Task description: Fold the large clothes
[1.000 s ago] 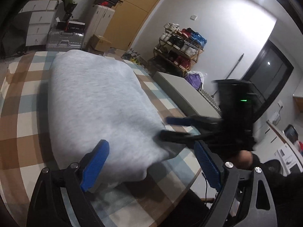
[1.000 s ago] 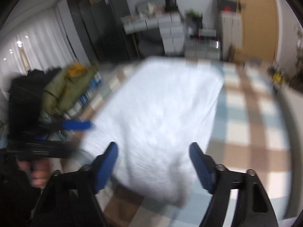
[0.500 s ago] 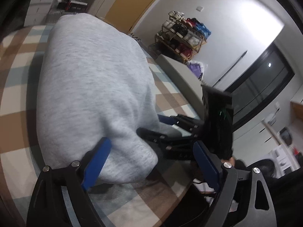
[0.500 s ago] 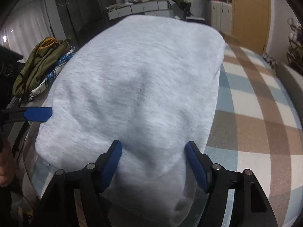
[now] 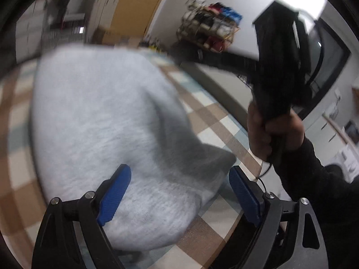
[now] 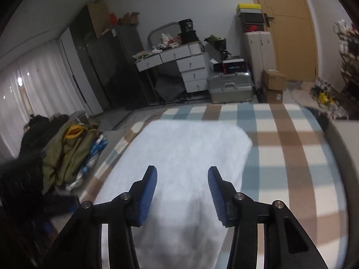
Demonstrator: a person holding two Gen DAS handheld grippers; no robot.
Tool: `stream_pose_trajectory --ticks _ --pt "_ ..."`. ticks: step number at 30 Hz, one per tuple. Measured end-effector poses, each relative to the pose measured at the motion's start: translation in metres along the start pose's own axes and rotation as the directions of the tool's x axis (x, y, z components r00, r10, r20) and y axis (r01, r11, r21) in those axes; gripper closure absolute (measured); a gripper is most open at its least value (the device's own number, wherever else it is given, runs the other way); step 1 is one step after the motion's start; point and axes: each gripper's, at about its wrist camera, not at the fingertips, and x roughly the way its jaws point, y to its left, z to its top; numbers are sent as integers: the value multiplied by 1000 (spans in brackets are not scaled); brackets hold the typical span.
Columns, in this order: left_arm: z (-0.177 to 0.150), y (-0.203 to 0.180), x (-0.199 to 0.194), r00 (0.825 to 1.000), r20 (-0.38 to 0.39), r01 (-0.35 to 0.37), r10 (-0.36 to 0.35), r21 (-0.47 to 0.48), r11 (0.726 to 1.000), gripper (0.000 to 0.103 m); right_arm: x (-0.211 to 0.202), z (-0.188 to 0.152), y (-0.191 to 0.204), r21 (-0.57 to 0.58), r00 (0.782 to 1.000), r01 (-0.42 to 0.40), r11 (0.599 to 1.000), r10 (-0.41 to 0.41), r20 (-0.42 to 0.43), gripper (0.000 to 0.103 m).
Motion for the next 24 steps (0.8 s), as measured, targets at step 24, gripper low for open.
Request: stream_pose_trajectory --ticks 24 --pt "130 74 42 952 -293 -115 90 -69 991 19 -5 -78 -23 213 985 -160 964 171 -32 77"
